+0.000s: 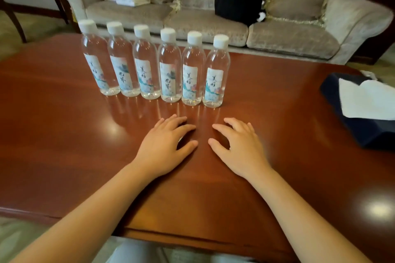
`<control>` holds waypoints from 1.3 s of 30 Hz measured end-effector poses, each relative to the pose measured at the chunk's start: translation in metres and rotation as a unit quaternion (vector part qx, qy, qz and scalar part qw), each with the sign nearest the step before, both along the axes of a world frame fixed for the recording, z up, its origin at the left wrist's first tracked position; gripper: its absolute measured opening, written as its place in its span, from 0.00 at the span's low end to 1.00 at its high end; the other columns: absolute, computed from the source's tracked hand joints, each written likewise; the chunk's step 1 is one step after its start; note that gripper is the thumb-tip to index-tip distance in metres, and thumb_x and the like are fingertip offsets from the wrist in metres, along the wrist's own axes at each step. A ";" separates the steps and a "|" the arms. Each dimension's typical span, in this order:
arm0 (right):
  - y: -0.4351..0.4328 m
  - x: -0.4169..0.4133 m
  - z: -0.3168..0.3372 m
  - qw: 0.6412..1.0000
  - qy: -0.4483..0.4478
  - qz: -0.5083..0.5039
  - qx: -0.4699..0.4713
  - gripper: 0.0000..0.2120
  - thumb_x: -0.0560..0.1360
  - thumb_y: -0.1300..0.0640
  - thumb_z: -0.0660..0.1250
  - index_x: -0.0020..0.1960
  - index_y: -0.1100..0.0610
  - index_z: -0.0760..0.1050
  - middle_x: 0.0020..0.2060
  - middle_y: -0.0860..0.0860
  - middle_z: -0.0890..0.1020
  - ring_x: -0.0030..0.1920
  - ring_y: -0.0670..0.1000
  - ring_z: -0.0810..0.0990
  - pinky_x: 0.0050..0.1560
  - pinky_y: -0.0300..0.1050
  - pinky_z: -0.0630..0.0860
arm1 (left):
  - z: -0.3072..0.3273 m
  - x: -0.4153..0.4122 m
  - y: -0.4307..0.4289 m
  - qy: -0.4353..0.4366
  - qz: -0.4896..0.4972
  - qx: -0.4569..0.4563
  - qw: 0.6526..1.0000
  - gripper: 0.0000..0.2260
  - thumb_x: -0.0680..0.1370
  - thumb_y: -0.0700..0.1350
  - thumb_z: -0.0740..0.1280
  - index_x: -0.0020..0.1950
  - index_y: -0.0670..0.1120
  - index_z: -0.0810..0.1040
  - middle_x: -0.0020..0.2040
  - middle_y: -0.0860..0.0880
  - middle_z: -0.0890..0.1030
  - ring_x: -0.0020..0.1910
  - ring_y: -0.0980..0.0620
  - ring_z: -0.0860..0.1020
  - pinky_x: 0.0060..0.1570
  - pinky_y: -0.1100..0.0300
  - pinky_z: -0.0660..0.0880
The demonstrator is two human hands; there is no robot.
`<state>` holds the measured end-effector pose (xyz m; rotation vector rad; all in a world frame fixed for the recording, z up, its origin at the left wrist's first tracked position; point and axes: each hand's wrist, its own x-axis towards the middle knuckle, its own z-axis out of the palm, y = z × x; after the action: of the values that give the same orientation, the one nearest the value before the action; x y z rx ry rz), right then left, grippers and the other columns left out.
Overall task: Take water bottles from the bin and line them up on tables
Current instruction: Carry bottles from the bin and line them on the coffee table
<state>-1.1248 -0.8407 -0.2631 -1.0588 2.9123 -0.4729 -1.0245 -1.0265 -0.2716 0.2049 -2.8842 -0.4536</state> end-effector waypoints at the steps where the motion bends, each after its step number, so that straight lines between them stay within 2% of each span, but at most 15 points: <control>1: 0.000 -0.001 0.000 1.000 0.001 0.001 0.004 0.24 0.80 0.37 0.56 0.74 0.41 0.67 0.76 0.46 0.64 0.77 0.48 0.57 0.79 0.54 0.48 | 0.000 0.000 0.000 0.001 -0.001 -0.001 1.000 0.24 0.79 0.63 0.58 0.73 0.57 0.69 0.76 0.54 0.66 0.77 0.52 0.58 0.76 0.53 0.51; 5: 0.000 -0.004 -0.005 1.000 0.005 0.008 0.006 0.24 0.80 0.37 0.55 0.74 0.41 0.67 0.76 0.46 0.64 0.78 0.49 0.57 0.78 0.55 0.48 | -0.003 -0.001 -0.001 -0.005 0.002 -0.010 1.000 0.29 0.76 0.67 0.51 0.73 0.57 0.70 0.75 0.53 0.67 0.77 0.51 0.60 0.76 0.52 0.54; 13: 0.002 -0.005 -0.005 1.000 0.000 0.006 0.001 0.26 0.77 0.36 0.58 0.70 0.46 0.73 0.73 0.51 0.71 0.75 0.54 0.65 0.76 0.62 0.57 | 0.000 -0.001 0.003 -0.036 0.012 0.007 0.999 0.25 0.78 0.63 0.56 0.72 0.54 0.71 0.75 0.51 0.67 0.77 0.49 0.60 0.76 0.48 0.55; 21: 0.002 -0.005 0.007 0.998 -0.060 0.009 0.011 0.25 0.77 0.40 0.60 0.70 0.49 0.74 0.73 0.54 0.70 0.76 0.55 0.63 0.77 0.63 0.53 | 0.007 -0.004 0.001 -0.058 0.012 0.021 0.998 0.23 0.78 0.60 0.63 0.70 0.51 0.74 0.74 0.48 0.69 0.77 0.46 0.61 0.76 0.46 0.54; 24: 0.001 -0.005 0.017 0.993 -0.102 0.010 0.052 0.25 0.79 0.42 0.60 0.74 0.48 0.69 0.77 0.53 0.64 0.79 0.55 0.57 0.78 0.62 0.49 | 0.011 -0.005 0.002 -0.078 0.012 0.023 0.997 0.23 0.79 0.59 0.63 0.71 0.51 0.73 0.74 0.46 0.69 0.77 0.44 0.61 0.76 0.44 0.55; 26: -0.002 -0.005 0.029 0.983 -0.147 0.012 0.107 0.27 0.80 0.43 0.60 0.77 0.46 0.63 0.79 0.52 0.58 0.80 0.53 0.50 0.79 0.61 0.46 | 0.017 -0.006 0.007 -0.113 0.015 0.016 0.993 0.24 0.79 0.58 0.62 0.73 0.51 0.70 0.75 0.46 0.67 0.77 0.43 0.59 0.76 0.43 0.54; 28: -0.004 -0.007 0.046 0.968 -0.192 0.017 0.159 0.29 0.80 0.45 0.61 0.79 0.46 0.58 0.80 0.51 0.53 0.81 0.53 0.47 0.79 0.59 0.46 | 0.032 -0.010 0.013 -0.194 0.024 0.011 0.981 0.25 0.80 0.57 0.60 0.76 0.52 0.64 0.78 0.46 0.61 0.79 0.44 0.54 0.76 0.42 0.52; 30: -0.002 -0.007 0.066 0.952 -0.239 0.016 0.192 0.31 0.80 0.46 0.63 0.79 0.46 0.56 0.80 0.52 0.53 0.80 0.53 0.48 0.78 0.57 0.51 | 0.054 -0.016 0.019 -0.296 0.028 0.008 0.955 0.28 0.81 0.59 0.58 0.79 0.54 0.57 0.80 0.47 0.54 0.79 0.45 0.49 0.76 0.43 0.50; 32: 0.005 -0.003 0.089 0.943 -0.258 0.011 0.209 0.32 0.80 0.45 0.63 0.80 0.46 0.55 0.80 0.53 0.55 0.80 0.55 0.48 0.78 0.58 0.52 | 0.079 -0.017 0.026 -0.361 0.024 0.005 0.932 0.30 0.80 0.61 0.57 0.80 0.54 0.52 0.80 0.47 0.52 0.79 0.45 0.47 0.76 0.42 0.50; 36: 0.026 0.010 0.153 0.935 -0.251 0.033 0.246 0.33 0.80 0.41 0.60 0.80 0.46 0.52 0.80 0.53 0.53 0.80 0.58 0.43 0.78 0.63 0.43 | 0.148 -0.009 0.039 -0.418 0.000 0.008 0.909 0.31 0.80 0.62 0.57 0.79 0.54 0.51 0.80 0.47 0.54 0.79 0.45 0.51 0.76 0.40 0.48; 39: 0.039 0.018 0.212 0.937 -0.239 0.055 0.248 0.33 0.79 0.39 0.59 0.80 0.45 0.51 0.81 0.53 0.52 0.80 0.59 0.40 0.77 0.65 0.41 | 0.212 -0.002 0.046 -0.424 -0.009 0.006 0.905 0.31 0.80 0.62 0.57 0.79 0.54 0.50 0.80 0.47 0.54 0.79 0.46 0.51 0.76 0.40 0.48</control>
<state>-1.1065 -0.8015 -0.0513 -0.8712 2.3376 0.0216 -1.0266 -0.9800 -0.0594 0.4809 -3.7342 -0.4683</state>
